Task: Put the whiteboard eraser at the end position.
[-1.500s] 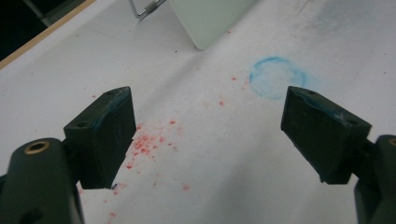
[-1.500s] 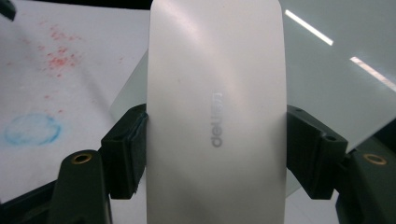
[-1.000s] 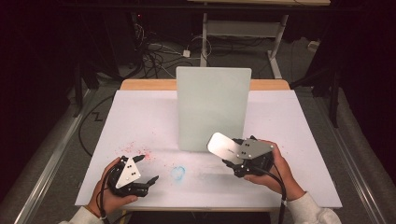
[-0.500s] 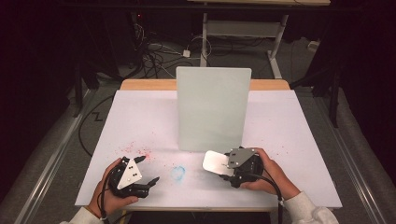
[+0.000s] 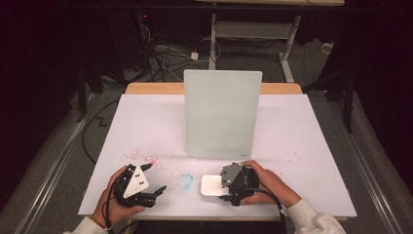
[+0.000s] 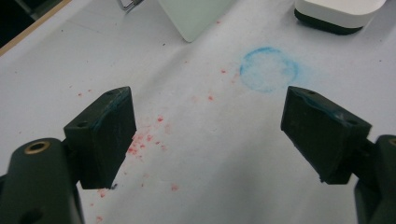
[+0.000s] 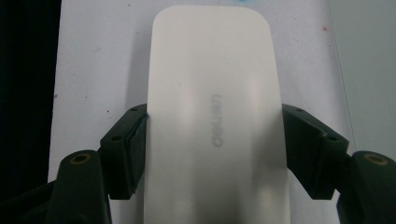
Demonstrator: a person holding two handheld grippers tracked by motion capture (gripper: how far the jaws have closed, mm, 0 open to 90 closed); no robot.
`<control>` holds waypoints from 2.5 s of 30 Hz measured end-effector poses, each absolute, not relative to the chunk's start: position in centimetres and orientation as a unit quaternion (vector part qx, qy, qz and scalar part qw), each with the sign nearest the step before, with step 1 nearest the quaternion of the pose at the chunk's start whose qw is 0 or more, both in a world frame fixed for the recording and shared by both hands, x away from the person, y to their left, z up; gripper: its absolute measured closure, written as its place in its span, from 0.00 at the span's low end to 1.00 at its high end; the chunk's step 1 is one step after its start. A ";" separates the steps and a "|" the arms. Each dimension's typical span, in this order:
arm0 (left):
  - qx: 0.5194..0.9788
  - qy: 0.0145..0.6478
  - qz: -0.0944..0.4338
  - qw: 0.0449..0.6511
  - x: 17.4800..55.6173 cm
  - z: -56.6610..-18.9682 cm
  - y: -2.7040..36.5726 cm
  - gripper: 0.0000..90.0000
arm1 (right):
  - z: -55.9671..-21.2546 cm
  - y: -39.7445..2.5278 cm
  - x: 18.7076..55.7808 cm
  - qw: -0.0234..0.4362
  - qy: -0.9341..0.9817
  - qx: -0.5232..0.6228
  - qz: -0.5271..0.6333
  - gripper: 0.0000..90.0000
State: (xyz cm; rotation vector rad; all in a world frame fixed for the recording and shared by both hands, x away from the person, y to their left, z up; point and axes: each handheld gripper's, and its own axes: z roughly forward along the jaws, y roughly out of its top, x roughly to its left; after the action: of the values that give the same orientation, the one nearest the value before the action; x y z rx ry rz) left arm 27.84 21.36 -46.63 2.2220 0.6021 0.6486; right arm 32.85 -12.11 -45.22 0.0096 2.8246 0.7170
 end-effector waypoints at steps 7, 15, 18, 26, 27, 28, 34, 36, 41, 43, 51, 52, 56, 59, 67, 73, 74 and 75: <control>0.865 0.234 0.252 0.366 27.8 -46.6 21.4 0.19 | -44.3 -12.9 32.7 0.121 0.950 0.021 0.287 0.30; 0.864 0.234 0.252 0.367 27.8 -46.6 21.4 0.19 | -42.7 -14.7 32.6 0.168 0.928 0.050 0.330 0.32; 0.864 0.234 0.252 0.367 27.8 -46.6 21.4 0.19 | -42.1 -15.4 32.8 0.192 0.915 0.073 0.347 0.32; 0.864 0.235 0.250 0.368 27.9 -46.6 21.4 0.19 | -40.9 -17.1 33.0 0.257 0.880 0.131 0.378 0.28; 0.864 0.235 0.251 0.369 27.9 -46.6 21.4 0.19 | -40.9 -17.3 33.0 0.262 0.875 0.137 0.382 0.28; 0.864 0.235 0.251 0.369 27.9 -46.6 21.4 0.19 | -40.8 -17.5 33.1 0.268 0.871 0.146 0.385 0.27; 0.864 0.234 0.248 0.370 28.1 -46.6 21.2 0.19 | -40.8 -18.2 33.0 0.297 0.861 0.167 0.378 0.24; 0.864 0.232 0.250 0.370 28.2 -46.6 21.2 0.19 | -40.9 -18.4 32.9 0.310 0.857 0.173 0.374 0.24; 0.862 0.237 0.247 0.373 28.3 -46.6 21.3 0.19 | -41.1 -19.8 32.8 0.339 0.837 0.200 0.380 0.22; 0.861 0.238 0.247 0.375 28.3 -46.6 21.3 0.19 | -41.2 -20.5 32.7 0.348 0.829 0.212 0.384 0.22; 0.859 0.241 0.254 0.373 28.3 -46.5 21.4 0.19 | -42.0 -23.6 32.0 0.367 0.801 0.255 0.399 0.20; 0.859 0.242 0.256 0.372 28.3 -46.5 21.4 0.19 | -42.1 -23.9 31.9 0.368 0.798 0.259 0.400 0.19; 0.855 0.248 0.265 0.371 28.4 -46.4 21.5 0.19 | -42.7 -25.1 31.4 0.371 0.788 0.274 0.408 0.19; 0.855 0.248 0.266 0.370 28.6 -46.4 21.4 0.19 | -43.0 -26.0 31.0 0.373 0.781 0.283 0.412 0.19; 0.849 0.255 0.270 0.376 29.0 -46.2 21.6 0.19 | -44.3 -27.5 29.8 0.374 0.777 0.311 0.401 0.20; 0.848 0.256 0.270 0.376 29.4 -46.2 21.5 0.19 | -45.3 -27.8 29.1 0.363 0.783 0.318 0.392 0.20; 0.848 0.256 0.270 0.377 29.4 -46.2 21.5 0.19 | -45.3 -27.7 29.1 0.361 0.785 0.317 0.393 0.20; 0.848 0.256 0.270 0.377 29.5 -46.2 21.5 0.19 | -45.3 -27.7 29.0 0.361 0.785 0.315 0.392 0.20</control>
State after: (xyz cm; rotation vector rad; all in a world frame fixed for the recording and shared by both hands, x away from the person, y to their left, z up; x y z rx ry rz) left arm 29.47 21.53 -46.21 2.1687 0.6541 0.6902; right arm 29.02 -27.68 -45.33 0.8115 2.0237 1.0091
